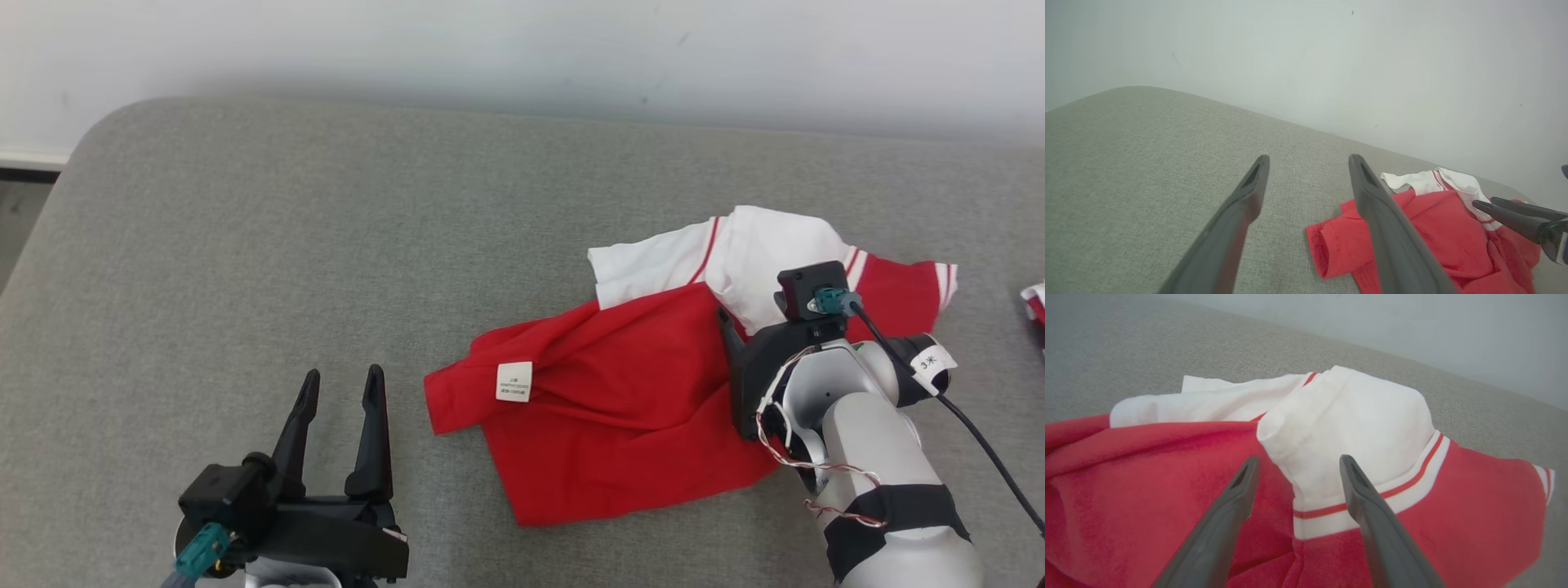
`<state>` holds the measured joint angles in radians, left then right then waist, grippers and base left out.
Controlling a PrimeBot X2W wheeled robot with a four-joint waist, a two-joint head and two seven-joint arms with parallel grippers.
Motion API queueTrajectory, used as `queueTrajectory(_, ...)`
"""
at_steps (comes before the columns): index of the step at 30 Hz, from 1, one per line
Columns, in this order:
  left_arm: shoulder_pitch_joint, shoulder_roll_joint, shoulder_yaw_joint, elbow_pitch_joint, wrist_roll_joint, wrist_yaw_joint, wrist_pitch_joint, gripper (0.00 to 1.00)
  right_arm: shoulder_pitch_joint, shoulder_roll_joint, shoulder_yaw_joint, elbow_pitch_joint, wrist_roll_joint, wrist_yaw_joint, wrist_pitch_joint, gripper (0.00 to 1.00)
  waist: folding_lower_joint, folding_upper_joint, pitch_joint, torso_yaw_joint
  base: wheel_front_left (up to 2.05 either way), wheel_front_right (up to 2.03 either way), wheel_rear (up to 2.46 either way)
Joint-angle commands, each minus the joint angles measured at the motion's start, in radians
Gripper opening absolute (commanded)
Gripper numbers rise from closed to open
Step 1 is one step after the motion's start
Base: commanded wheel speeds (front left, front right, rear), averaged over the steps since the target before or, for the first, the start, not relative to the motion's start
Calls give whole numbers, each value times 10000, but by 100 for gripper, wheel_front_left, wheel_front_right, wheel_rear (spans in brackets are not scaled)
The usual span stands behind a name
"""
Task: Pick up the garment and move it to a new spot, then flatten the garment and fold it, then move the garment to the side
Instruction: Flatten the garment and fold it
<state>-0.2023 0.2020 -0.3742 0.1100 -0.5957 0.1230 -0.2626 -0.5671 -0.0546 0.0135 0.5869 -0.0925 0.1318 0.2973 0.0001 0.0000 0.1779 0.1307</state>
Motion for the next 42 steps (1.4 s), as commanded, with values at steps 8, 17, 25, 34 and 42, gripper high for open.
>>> queueTrajectory(8, 290, -537, 529, 320, 476, -599, -30, 100, -512, 13, -397, 959, -390, -25, -552, 30, -1, 0, 295, 299, 0, 0, 0)
queueTrajectory(17, 440, -800, 915, 666, 709, -883, -30, 100, -6, 43, -1371, 473, -12, -26, -1423, 0, -1, 0, 116, -197, 0, 0, 0)
queueTrajectory(25, 700, -814, 1179, 812, 686, -944, -31, 100, 2600, 48, -2357, -2003, 574, -26, -593, 0, -1, 0, -180, -918, 0, 0, 0)
queueTrajectory(34, 686, -640, 1382, 823, 621, -1000, -27, 100, 5984, 42, -2522, -4534, 1951, -26, 1428, 0, -1, 0, -156, -1894, 0, 0, 0)
queueTrajectory(42, 637, -662, 1252, 877, 622, -971, 40, 100, 6940, 40, -2213, -5870, 2626, -26, 2442, 100, -1, 0, -226, -2112, 0, 0, 0)
